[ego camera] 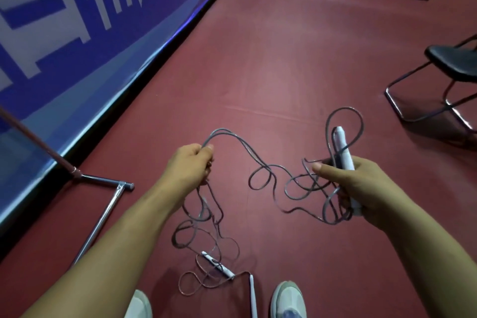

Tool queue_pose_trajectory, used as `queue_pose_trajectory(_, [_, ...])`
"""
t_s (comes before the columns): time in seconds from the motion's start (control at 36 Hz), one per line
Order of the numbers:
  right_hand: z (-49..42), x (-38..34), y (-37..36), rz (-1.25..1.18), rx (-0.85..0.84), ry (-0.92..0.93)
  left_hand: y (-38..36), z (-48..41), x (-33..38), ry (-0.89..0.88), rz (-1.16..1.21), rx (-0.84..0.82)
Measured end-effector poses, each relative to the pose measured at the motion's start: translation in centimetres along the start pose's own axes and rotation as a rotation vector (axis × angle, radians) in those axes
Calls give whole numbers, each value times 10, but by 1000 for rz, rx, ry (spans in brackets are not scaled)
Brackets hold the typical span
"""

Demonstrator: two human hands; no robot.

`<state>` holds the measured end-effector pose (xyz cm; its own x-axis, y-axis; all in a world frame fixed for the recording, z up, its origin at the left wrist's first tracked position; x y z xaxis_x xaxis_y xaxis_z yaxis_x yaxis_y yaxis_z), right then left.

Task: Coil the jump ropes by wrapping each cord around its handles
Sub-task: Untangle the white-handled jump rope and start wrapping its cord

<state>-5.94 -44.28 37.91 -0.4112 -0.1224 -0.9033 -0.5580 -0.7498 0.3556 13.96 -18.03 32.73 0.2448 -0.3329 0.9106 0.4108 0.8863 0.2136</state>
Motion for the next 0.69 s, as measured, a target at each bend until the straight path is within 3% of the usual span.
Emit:
queue_pose_trajectory(0.19, [-5,4,3,-38,11,-22,-12,10,12,-43,6,-144])
queue_pose_trajectory(0.31, [-10,10,3,-127,39,-7,-5,10,23,-158,-236,-46])
queue_pose_trajectory(0.47, [-1,17,-36,-225,-98,-17,-20,18,24,-207,-432,-91])
queue_pose_trajectory(0.69, [-9,18,-49,-51,-84,-19,-40,15,17,-189,-410,-119])
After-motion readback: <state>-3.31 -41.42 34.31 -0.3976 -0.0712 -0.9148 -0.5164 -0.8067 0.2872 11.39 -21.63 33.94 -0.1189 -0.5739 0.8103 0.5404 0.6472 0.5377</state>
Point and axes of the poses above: each hand's wrist, its own z-axis away from the middle knuckle, its own y-axis out of the back of the hand, x = y × z, the point moved 9 cm from there along -z, towards the middle knuckle, and after that the axes turned 6 degrees about y, right-handed, at the moved point
